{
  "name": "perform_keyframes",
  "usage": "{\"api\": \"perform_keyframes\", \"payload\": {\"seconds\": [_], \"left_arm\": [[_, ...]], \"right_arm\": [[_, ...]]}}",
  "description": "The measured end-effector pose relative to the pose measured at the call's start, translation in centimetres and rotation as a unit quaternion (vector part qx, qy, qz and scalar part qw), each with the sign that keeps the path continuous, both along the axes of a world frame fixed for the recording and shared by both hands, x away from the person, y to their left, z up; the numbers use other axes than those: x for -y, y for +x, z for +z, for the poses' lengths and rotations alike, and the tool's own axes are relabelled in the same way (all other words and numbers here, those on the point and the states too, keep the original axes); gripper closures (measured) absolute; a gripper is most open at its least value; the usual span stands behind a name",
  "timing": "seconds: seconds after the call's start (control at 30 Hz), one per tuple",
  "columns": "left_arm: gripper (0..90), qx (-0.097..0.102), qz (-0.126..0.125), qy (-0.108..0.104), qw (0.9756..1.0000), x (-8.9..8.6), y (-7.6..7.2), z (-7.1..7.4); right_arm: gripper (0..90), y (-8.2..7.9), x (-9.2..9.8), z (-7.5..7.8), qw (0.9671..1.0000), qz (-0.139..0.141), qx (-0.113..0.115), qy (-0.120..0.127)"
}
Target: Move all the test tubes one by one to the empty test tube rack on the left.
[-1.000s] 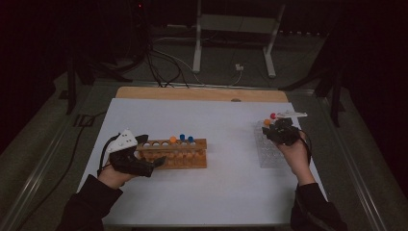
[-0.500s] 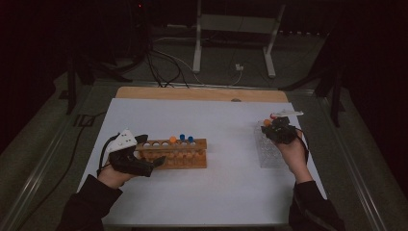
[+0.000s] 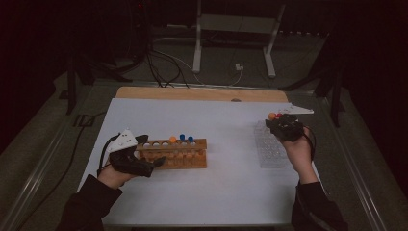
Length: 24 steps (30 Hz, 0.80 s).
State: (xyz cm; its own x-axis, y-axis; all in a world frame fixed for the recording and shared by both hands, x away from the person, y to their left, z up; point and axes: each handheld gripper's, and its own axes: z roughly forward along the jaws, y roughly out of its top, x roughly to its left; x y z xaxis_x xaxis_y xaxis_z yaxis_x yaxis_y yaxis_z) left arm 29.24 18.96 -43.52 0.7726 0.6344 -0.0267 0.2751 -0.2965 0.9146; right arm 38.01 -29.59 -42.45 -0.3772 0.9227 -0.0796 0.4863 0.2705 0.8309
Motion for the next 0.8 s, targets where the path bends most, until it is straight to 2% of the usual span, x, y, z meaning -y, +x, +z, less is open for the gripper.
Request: {"api": "perform_keyframes", "payload": {"seconds": [0.2, 0.3, 0.5, 0.8], "left_arm": [[0.8, 0.000, -0.005, 0.003, 1.0000, 0.2, -0.1, 0.1], [0.8, -0.002, -0.009, 0.002, 1.0000, 0.3, -0.1, 0.0], [0.8, -0.003, -0.018, 0.004, 0.9998, 0.7, -0.3, 0.1], [0.8, -0.006, -0.028, 0.003, 0.9996, 1.4, -0.3, 0.2]], "right_arm": [[74.8, -1.4, 0.3, 1.9, 0.9993, -0.007, 0.035, 0.007], [74.8, -2.2, 0.0, 2.4, 0.9991, 0.007, 0.039, 0.016], [74.8, -3.5, -1.7, 2.5, 0.9985, 0.040, 0.037, 0.012], [74.7, -4.9, -4.4, 0.7, 0.9960, 0.089, 0.012, -0.004]]}}
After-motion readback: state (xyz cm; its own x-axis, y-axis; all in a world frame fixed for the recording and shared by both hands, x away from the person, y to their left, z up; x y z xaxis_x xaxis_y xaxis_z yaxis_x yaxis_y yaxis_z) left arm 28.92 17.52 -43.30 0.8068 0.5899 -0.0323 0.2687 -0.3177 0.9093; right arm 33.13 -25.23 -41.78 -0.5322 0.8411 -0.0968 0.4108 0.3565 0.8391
